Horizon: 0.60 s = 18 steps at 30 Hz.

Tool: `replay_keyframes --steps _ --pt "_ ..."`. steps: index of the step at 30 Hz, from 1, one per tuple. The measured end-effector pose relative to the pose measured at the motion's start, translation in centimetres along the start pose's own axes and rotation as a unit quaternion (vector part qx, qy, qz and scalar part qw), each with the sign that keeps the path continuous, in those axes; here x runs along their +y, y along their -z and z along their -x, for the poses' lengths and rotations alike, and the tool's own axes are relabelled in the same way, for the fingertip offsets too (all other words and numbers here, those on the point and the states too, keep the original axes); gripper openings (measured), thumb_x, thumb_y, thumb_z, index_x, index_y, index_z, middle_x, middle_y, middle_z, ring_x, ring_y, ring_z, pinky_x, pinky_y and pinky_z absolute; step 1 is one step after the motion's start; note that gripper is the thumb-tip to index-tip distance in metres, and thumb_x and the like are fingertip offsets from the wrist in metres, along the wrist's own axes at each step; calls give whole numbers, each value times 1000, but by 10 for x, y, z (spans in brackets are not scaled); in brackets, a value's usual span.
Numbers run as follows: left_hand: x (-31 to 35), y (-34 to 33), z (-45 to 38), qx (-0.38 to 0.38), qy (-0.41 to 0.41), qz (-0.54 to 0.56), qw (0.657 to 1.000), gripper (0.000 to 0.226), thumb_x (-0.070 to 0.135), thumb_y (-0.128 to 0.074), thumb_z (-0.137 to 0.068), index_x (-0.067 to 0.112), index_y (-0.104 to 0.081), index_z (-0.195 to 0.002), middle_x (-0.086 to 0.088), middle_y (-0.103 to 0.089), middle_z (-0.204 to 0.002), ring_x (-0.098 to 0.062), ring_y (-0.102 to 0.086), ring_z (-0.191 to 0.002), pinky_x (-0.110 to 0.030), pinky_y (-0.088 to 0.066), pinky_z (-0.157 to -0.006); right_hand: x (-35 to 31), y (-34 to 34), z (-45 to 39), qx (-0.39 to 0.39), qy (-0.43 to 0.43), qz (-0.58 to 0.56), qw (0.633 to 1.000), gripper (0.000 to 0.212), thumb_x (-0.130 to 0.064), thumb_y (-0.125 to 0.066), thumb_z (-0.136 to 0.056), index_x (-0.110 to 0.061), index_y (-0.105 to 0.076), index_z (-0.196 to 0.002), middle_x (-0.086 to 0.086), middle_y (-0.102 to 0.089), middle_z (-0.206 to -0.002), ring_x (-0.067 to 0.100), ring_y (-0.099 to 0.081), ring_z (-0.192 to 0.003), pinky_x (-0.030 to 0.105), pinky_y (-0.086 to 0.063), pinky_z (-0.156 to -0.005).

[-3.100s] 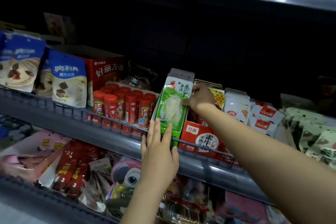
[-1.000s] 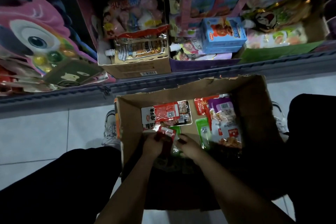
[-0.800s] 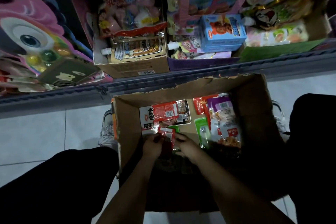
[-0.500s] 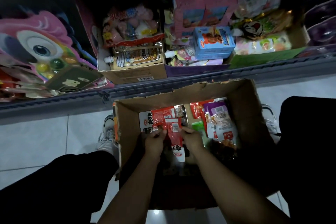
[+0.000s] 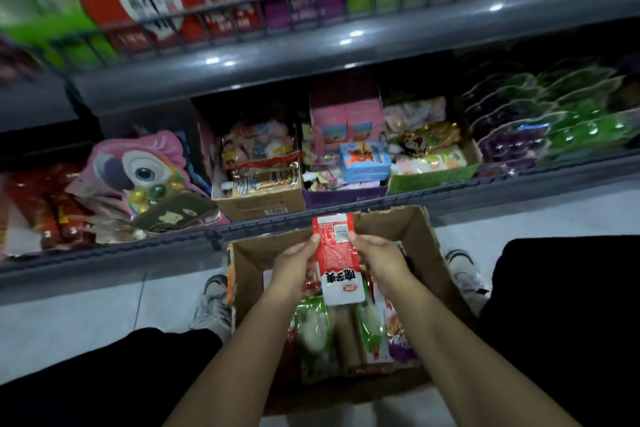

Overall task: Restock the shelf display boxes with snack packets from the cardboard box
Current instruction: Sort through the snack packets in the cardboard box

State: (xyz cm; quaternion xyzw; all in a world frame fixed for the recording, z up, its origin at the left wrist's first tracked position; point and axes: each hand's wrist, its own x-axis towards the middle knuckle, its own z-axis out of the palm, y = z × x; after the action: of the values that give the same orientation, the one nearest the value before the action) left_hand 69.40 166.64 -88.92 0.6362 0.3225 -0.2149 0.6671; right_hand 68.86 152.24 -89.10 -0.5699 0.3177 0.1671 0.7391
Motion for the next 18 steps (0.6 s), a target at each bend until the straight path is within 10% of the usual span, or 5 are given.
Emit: replay_keyframes --steps 6,18 --pt "78 -9 62 -74 -48 29 996 24 40 -64 -83 17 -61 -76 7 -56 -54 -4 -55 -46 -16 -44 -41 -81 10 50 -57 33 18 998 29 -37 -66 -83 -11 -68 -96 -5 -56 -55 8 -43 -48 18 -39 -45" --pt "170 -2 139 -173 -172 133 961 47 39 -62 -72 5 -61 -104 -10 -68 -102 -20 -70 -87 -27 -58 -76 -195 2 117 -149 165 72 972 34 -38 -63 -83 -10 -66 -101 7 -69 -96 13 -65 -76 21 -55 -67"
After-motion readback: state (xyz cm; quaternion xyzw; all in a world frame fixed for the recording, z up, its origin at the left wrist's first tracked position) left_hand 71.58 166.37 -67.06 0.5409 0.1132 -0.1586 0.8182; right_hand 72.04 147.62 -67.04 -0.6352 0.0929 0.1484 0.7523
